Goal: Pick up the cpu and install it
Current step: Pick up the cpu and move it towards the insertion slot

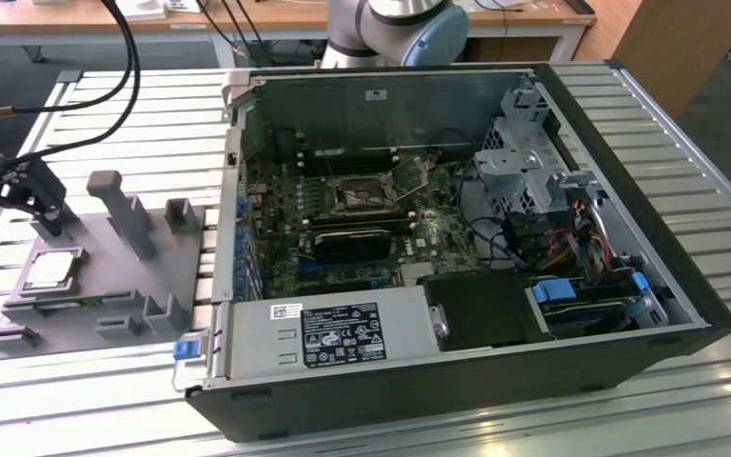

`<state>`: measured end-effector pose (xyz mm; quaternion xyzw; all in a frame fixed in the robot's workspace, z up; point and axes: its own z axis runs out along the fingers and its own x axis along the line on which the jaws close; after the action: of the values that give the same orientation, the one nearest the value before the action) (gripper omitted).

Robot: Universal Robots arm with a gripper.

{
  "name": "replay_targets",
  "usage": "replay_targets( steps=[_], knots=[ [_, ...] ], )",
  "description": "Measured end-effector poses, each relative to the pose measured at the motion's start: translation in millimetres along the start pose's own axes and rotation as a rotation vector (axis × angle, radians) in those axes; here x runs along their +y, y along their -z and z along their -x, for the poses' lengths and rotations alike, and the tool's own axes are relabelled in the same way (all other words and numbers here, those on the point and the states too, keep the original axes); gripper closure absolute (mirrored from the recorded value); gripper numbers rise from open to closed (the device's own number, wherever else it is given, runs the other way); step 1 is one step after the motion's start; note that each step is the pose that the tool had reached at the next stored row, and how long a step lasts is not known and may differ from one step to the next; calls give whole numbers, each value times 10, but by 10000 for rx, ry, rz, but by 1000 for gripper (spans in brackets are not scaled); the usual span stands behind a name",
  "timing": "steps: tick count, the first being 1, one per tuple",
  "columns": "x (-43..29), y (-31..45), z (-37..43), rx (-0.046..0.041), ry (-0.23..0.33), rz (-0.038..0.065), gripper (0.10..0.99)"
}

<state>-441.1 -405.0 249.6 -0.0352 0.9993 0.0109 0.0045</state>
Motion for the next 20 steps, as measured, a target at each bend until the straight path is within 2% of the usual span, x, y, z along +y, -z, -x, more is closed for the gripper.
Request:
replay_targets(
  steps=[11, 12, 13, 14, 15, 20],
  knots=[
    [0, -2, 0, -1, -100, -2, 180],
    [0, -7, 0, -3, -100, -1, 196],
    [0, -17, 0, -4, -100, 0, 259],
    [0, -25, -1, -3, -101, -1, 259],
    [0, -34, -2, -2, -101, -1, 325],
    [-1, -71, -3, -1, -101, -2, 337]
  ],
)
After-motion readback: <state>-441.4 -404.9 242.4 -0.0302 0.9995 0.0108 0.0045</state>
